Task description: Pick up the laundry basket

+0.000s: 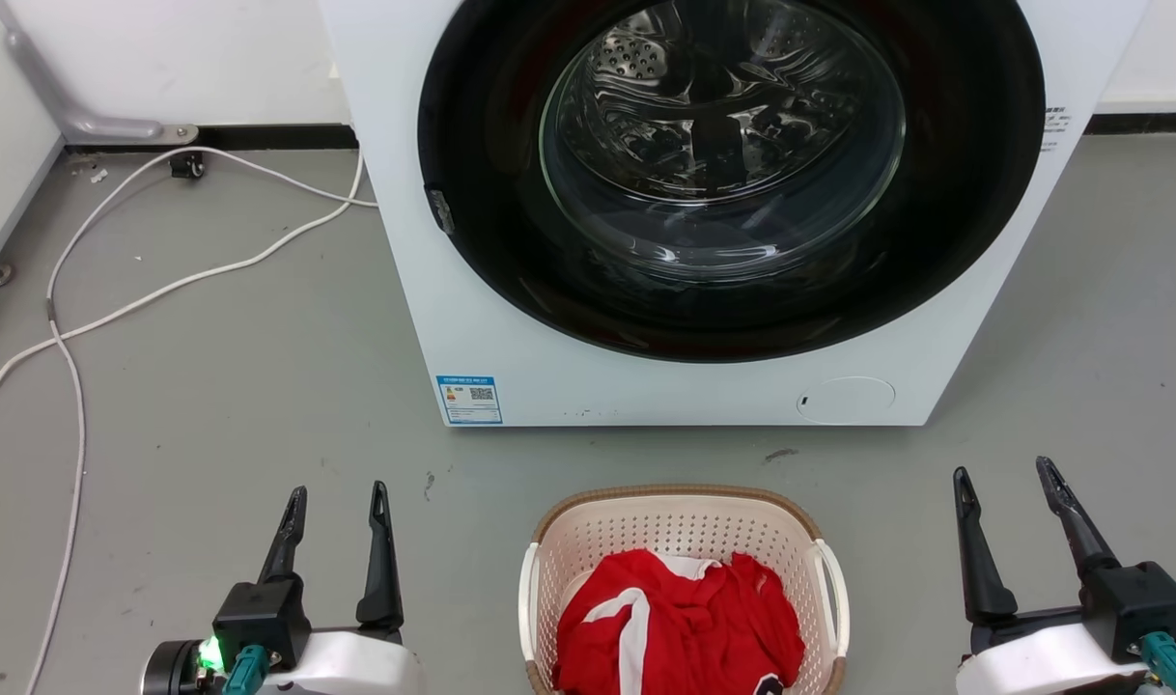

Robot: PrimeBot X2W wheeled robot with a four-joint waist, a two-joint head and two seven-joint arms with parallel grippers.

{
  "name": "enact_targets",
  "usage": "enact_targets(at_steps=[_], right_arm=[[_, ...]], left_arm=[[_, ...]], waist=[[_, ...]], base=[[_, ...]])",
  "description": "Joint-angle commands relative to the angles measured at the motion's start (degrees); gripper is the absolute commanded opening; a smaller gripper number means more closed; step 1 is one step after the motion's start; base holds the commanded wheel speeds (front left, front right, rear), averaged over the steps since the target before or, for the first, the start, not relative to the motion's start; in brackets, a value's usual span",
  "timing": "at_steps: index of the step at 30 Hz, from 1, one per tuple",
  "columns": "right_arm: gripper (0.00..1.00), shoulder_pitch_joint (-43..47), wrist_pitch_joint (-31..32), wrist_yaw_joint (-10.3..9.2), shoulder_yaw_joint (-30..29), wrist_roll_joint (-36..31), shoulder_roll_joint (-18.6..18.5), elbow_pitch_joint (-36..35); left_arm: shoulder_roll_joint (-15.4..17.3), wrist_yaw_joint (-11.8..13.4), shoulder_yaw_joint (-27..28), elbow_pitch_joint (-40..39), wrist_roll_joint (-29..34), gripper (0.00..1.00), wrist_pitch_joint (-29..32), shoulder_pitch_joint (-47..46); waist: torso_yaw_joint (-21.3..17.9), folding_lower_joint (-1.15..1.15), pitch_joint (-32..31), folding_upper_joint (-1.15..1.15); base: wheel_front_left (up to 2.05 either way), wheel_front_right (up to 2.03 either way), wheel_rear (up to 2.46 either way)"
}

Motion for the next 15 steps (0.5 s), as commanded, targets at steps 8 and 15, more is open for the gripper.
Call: enact_targets(at_steps=[8, 15], right_arm=[[1.0, -1.57, -0.12, -0.02, -0.41, -1.11, -0.19, 3.7], [1.0, -4.83, -0.12, -0.03, -1.72, -2.04, -0.19, 9.7]], left_arm=[[0.13, -3.25, -1.44, 4.22, -0.25, 1.0, -0.16, -2.44], [0.13, -4.96, -5.29, 12.15, -1.21, 1.0, -0.16, -7.85]], waist=[[-1.64, 0.0, 1.27, 0.0], [-2.81, 0.0, 4.73, 0.0]], base=[[0.0, 0.0, 0.0], [0.0, 0.0, 0.0]])
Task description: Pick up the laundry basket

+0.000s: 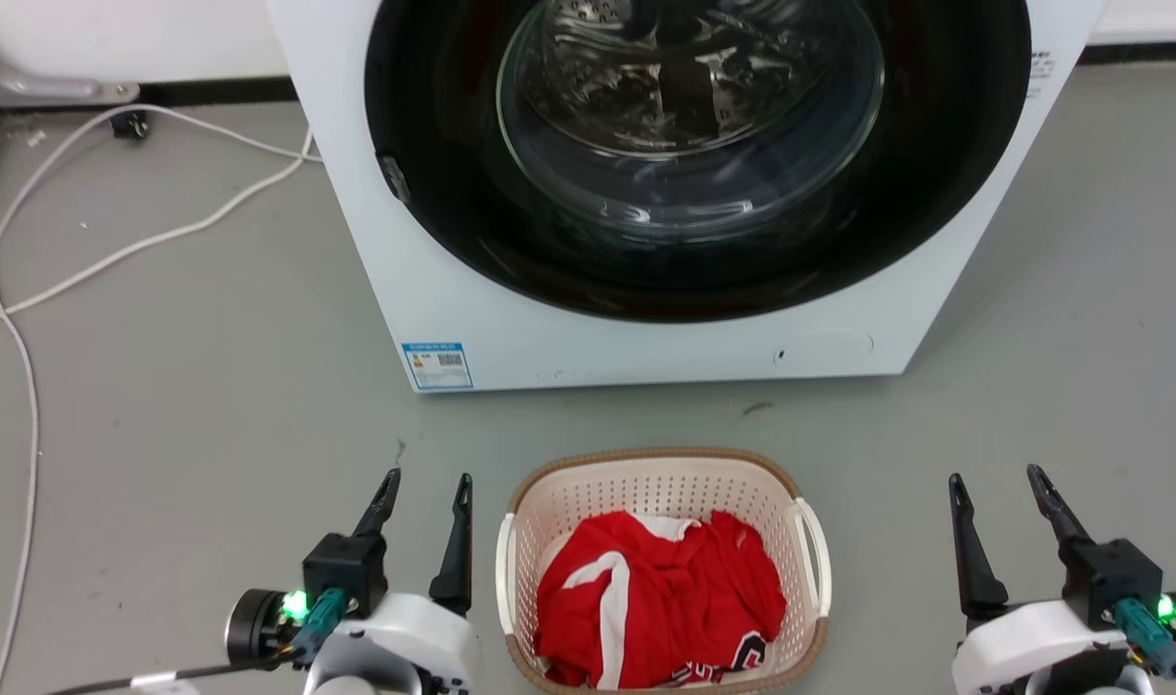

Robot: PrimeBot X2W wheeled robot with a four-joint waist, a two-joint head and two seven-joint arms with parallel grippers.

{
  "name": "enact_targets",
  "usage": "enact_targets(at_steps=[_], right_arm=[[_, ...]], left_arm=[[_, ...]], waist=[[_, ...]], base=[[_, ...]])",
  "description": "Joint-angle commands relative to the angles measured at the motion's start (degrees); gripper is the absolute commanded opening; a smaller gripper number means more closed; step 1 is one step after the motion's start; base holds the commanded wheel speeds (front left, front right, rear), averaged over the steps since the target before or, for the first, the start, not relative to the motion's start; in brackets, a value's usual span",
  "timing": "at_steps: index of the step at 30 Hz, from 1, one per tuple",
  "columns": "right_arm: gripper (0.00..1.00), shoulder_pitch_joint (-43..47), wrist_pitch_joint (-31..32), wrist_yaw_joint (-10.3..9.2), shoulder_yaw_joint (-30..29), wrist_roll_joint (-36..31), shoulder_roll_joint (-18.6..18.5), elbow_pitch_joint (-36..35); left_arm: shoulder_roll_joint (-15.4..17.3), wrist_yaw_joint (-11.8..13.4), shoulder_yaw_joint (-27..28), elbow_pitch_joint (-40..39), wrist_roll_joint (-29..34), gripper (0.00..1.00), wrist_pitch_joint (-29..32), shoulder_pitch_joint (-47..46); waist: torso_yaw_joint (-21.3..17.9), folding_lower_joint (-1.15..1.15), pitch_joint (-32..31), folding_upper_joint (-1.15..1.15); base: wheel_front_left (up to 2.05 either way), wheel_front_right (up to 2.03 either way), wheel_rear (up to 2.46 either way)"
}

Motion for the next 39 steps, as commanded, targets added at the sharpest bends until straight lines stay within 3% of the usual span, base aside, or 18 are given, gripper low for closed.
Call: enact_targets(at_steps=[1, 7, 27, 39], right_arm=[[1.0, -1.57, -0.11, -0.03, -0.13, -0.24, -0.15, 1.21], [1.0, -7.05, -0.11, -0.04, 0.72, -1.83, -0.14, 6.96], [1.0, -25.73, -0.12, -0.04, 2.86, -4.15, -0.13, 22.92], [1.0, -33.91, -0.12, -0.04, 5.06, -4.04, -0.14, 32.17]], left_arm=[[0.11, -0.05, -0.53, 1.56, -0.51, 1.0, -0.15, -1.5], [0.1, 0.82, -1.53, 7.72, -1.52, 1.0, -0.15, -6.94], [0.5, -2.02, -1.01, 28.59, 0.88, 1.0, -0.16, -26.25], [0.6, -2.86, -0.17, 34.53, 1.18, 1.0, -0.16, -33.5]], waist=[[-0.64, -0.01, 1.79, 0.0], [-1.74, -0.01, 7.3, 0.0], [-3.08, -0.01, 29.17, 0.0], [-3.03, -0.01, 38.03, 0.0]], base=[[0.0, 0.0, 0.0], [0.0, 0.0, 0.0], [0.0, 0.0, 0.0], [0.0, 0.0, 0.0]])
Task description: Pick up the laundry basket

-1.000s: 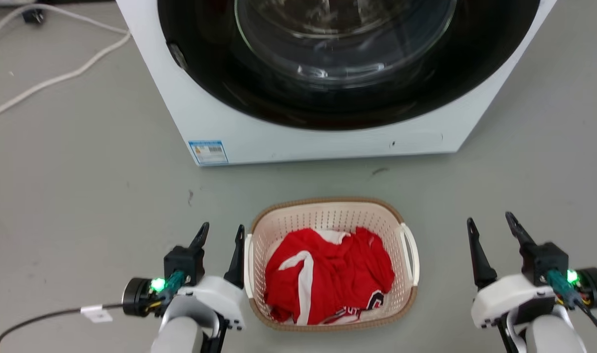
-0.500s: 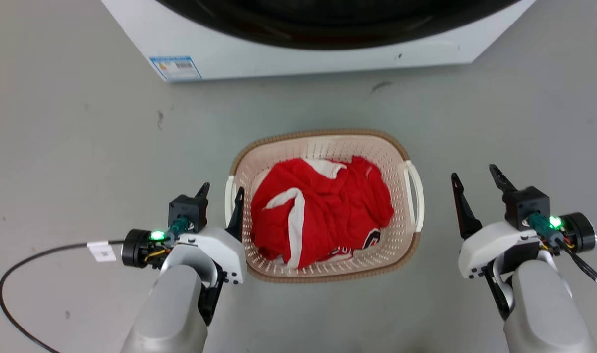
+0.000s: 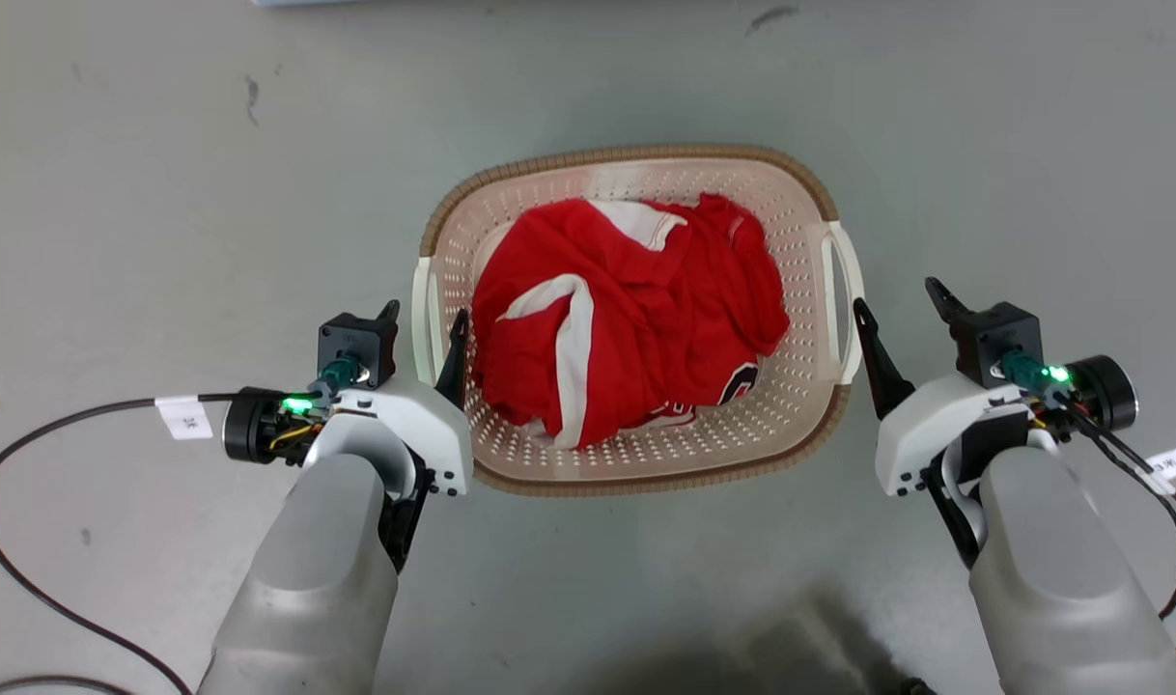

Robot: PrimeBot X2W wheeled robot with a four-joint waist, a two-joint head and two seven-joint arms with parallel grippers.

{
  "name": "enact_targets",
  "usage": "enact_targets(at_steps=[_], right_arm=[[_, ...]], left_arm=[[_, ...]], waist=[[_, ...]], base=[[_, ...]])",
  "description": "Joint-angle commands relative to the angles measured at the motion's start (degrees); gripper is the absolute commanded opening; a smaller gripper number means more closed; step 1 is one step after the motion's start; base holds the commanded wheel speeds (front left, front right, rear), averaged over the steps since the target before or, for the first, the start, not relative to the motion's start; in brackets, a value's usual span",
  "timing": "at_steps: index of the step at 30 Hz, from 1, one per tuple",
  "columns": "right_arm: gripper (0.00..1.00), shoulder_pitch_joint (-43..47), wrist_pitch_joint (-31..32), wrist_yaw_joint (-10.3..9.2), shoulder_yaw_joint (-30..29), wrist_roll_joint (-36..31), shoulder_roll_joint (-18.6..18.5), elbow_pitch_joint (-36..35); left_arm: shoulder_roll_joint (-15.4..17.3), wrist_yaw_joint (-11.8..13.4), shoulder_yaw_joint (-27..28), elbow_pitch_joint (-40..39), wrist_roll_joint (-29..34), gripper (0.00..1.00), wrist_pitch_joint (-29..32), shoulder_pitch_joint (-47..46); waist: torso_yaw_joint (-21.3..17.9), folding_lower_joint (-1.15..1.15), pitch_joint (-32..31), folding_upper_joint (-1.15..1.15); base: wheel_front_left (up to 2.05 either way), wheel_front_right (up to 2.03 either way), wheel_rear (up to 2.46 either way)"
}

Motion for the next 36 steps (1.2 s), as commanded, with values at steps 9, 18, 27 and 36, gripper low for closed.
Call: enact_targets(at_steps=[9, 18, 27, 36], right_arm=[[1.0, -5.63, -0.12, -0.04, 2.08, 0.85, -0.1, 6.61], [1.0, -9.0, -0.12, -0.04, 2.31, 0.53, -0.09, 10.58], [1.0, -11.36, -0.12, -0.04, 2.25, -0.31, -0.1, 12.35], [0.0, -13.3, -0.18, -0.04, 3.58, -0.6, -0.08, 13.32]], left_arm=[[0.16, -0.37, -0.14, 3.39, 0.77, 1.0, -0.15, -4.11], [-0.03, -0.55, -1.35, 5.5, 1.22, 1.0, -0.15, -7.07], [-0.14, -0.58, -2.54, 6.19, 1.75, 1.0, -0.16, -9.44], [-0.28, -1.11, -4.63, 8.3, 2.03, 0.0, -0.01, -11.26]], waist=[[0.2, -0.01, 5.68, 0.0], [0.65, -0.01, 10.11, 0.0], [1.0, -0.01, 12.76, 0.0], [0.99, -0.01, 13.74, 0.0]], base=[[0.0, 0.0, 0.0], [0.0, 0.0, 0.0], [0.0, 0.0, 0.0], [0.0, 0.0, 0.0]])
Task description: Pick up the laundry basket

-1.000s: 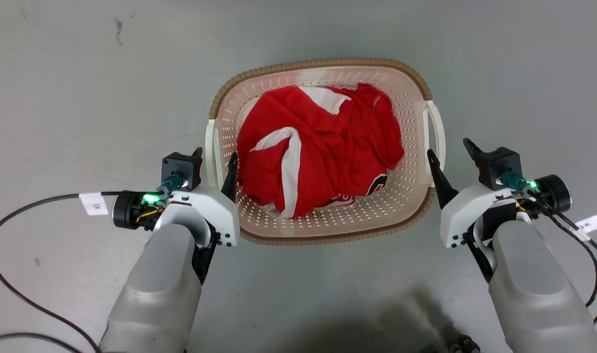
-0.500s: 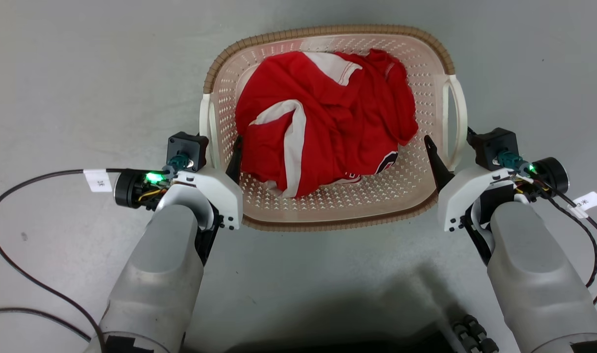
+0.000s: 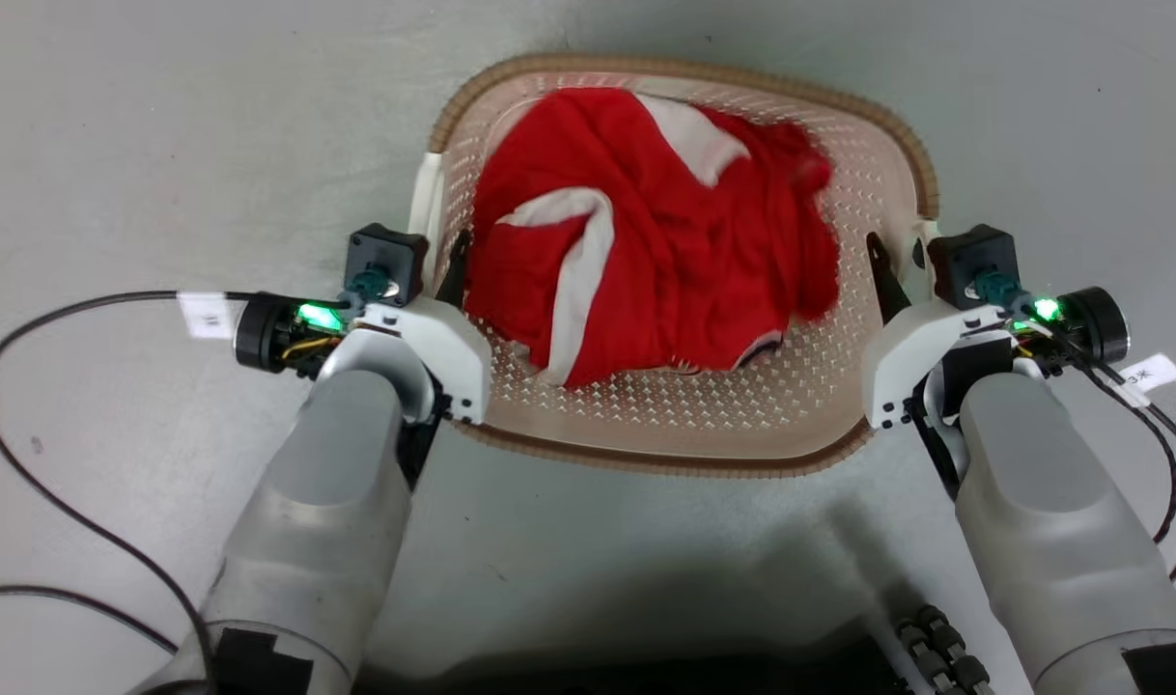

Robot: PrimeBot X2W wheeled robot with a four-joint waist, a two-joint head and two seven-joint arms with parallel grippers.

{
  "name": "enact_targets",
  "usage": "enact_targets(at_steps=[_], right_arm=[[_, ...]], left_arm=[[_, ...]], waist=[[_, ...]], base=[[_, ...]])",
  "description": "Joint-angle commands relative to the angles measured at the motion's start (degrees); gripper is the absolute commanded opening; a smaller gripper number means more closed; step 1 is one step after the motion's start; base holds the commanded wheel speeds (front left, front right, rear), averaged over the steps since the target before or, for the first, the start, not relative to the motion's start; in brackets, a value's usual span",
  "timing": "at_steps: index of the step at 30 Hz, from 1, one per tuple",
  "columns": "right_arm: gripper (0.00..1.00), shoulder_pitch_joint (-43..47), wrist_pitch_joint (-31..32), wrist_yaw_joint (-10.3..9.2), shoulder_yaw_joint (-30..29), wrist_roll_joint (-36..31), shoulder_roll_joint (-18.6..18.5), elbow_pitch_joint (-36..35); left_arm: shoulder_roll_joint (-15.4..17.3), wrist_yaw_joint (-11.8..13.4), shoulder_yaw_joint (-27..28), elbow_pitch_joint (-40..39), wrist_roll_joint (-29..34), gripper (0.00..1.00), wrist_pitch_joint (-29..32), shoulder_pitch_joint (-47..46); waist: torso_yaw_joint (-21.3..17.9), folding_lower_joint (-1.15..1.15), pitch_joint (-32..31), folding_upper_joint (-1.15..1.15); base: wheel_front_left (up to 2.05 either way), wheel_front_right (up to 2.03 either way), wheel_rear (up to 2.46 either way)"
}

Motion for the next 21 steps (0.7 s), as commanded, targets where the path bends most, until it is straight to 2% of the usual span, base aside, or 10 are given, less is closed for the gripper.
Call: enact_targets(at_steps=[1, 10, 21], right_arm=[[0.0, -1.04, -0.3, 0.0, 0.63, -0.13, -0.12, -0.09], [0.0, 0.0, -0.26, 0.09, 1.76, -0.42, -0.05, 1.36], [0.0, 2.0, -0.36, 0.06, 2.65, -1.6, -0.04, 4.17]], left_arm=[[-0.09, -0.11, -0.63, 0.49, 0.39, 0.0, 0.15, -0.42], [-0.08, -0.75, -2.81, 1.57, -1.89, 0.0, 0.16, -0.27], [-0.13, -1.45, -7.23, 6.35, -7.49, 0.0, 0.21, 2.4]], waist=[[0.07, 0.0, -0.02, 0.0], [0.41, 0.0, -2.84, 0.0], [0.89, 0.0, -12.27, 0.0]], base=[[0.0, 0.0, 0.0], [0.0, 0.0, 0.0], [0.0, 0.0, 0.0]])
